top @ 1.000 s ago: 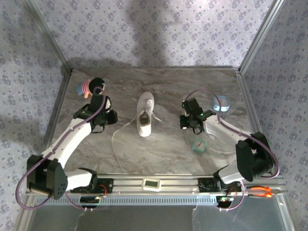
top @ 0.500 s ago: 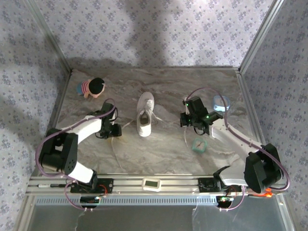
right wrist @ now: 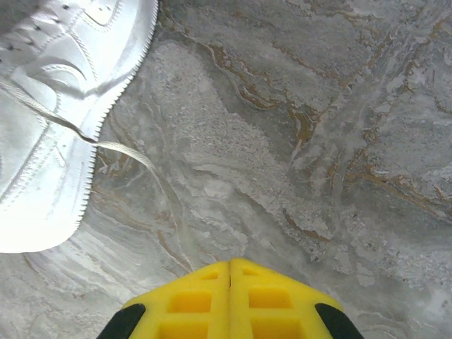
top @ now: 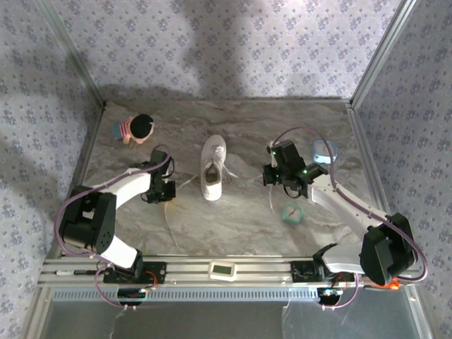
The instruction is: Tie the shoes
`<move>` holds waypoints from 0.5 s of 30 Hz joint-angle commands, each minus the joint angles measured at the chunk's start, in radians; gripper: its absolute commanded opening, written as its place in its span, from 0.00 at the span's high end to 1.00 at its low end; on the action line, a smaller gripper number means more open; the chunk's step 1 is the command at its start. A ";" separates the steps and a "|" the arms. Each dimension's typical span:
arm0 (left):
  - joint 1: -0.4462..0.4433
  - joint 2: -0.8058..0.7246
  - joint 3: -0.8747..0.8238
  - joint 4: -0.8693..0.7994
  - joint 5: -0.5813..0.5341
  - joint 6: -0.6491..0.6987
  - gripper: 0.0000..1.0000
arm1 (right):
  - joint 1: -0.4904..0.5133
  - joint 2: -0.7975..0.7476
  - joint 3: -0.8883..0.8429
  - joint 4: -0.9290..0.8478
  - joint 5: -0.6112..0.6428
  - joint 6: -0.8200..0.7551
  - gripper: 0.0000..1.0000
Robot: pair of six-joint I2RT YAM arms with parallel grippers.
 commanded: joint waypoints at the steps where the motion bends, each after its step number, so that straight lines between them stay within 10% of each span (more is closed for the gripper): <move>1: -0.043 -0.114 0.027 -0.024 0.046 -0.002 1.00 | 0.003 -0.015 -0.002 0.021 -0.045 0.031 1.00; 15: -0.113 0.192 0.238 0.219 0.245 -0.070 1.00 | 0.061 0.533 0.199 0.309 -0.407 0.108 1.00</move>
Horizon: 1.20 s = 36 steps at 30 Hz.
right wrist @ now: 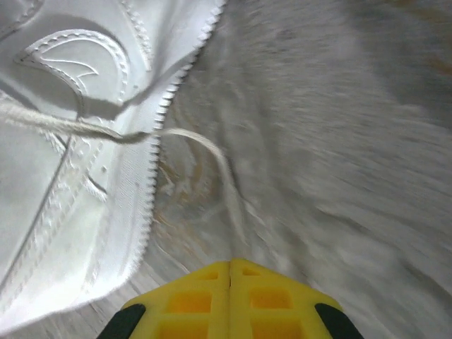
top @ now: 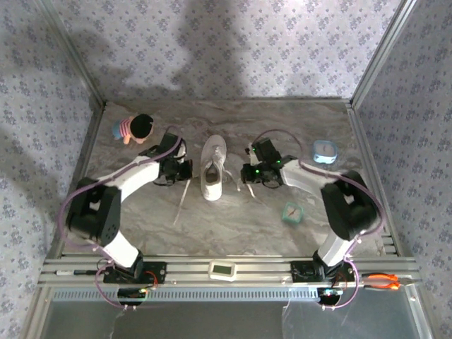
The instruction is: Tie the shoes
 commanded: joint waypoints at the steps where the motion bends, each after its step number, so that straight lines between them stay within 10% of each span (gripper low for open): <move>1: -0.057 0.061 0.035 0.064 0.060 -0.045 1.00 | 0.034 0.100 0.082 0.078 -0.129 0.012 1.00; 19: -0.286 -0.223 -0.181 -0.037 -0.030 -0.175 1.00 | 0.294 -0.102 -0.151 0.046 0.000 0.072 1.00; 36: -0.129 -0.462 0.224 -0.369 -0.030 0.066 1.00 | 0.074 -0.459 -0.159 -0.217 0.091 0.064 1.00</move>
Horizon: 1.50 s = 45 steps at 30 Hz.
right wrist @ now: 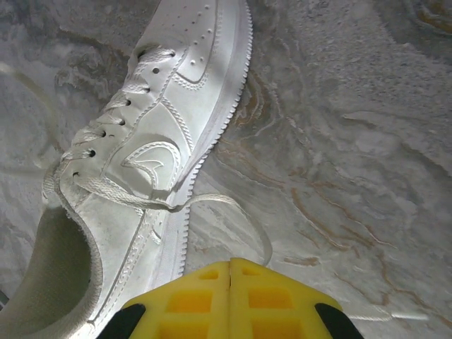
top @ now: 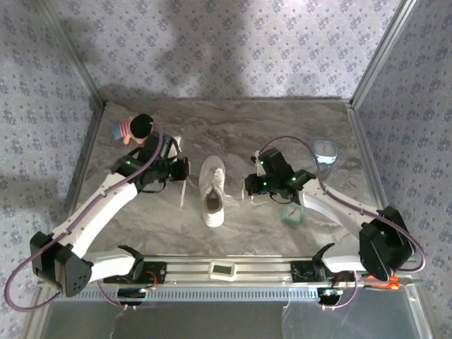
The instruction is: Tie the shoes
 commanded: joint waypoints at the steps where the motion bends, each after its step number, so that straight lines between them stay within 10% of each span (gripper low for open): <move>1: -0.032 -0.007 0.125 -0.051 0.043 0.057 1.00 | -0.024 -0.036 0.030 -0.075 -0.009 0.002 1.00; 12: -0.228 0.203 0.356 0.077 0.094 0.005 1.00 | -0.160 -0.059 0.024 -0.081 -0.089 0.023 1.00; 35: -0.466 0.222 0.190 0.162 -0.114 -0.071 1.00 | -0.228 0.116 0.130 -0.072 -0.160 -0.037 1.00; 45: -0.578 0.212 0.198 0.187 -0.179 0.073 0.57 | -0.261 0.163 0.198 -0.110 -0.181 -0.081 1.00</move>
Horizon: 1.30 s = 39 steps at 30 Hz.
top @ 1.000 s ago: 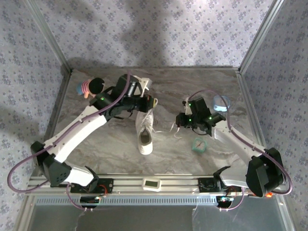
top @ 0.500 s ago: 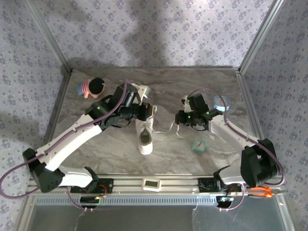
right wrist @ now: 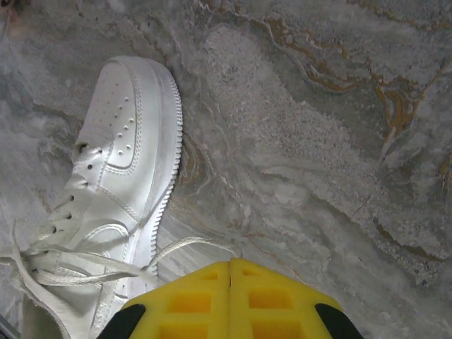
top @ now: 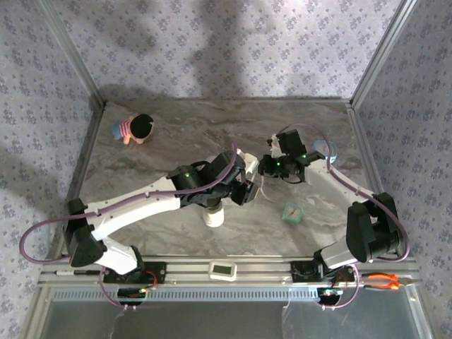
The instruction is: Tie the shoes
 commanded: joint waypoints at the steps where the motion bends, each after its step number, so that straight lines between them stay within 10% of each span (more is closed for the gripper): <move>1: 0.004 -0.061 0.003 0.023 -0.036 0.067 0.54 | -0.004 0.011 0.048 -0.037 -0.022 -0.033 1.00; 13: 0.255 -0.321 -0.228 0.032 0.007 -0.046 0.50 | 0.080 0.007 0.145 -0.104 0.010 -0.044 1.00; 27: 0.569 -0.636 -0.449 -0.075 0.156 -0.117 0.49 | 0.429 0.105 0.502 -0.287 0.151 0.211 1.00; 39: 0.624 -0.679 -0.551 0.042 0.387 -0.022 0.49 | 0.504 0.084 0.521 -0.237 0.125 0.402 1.00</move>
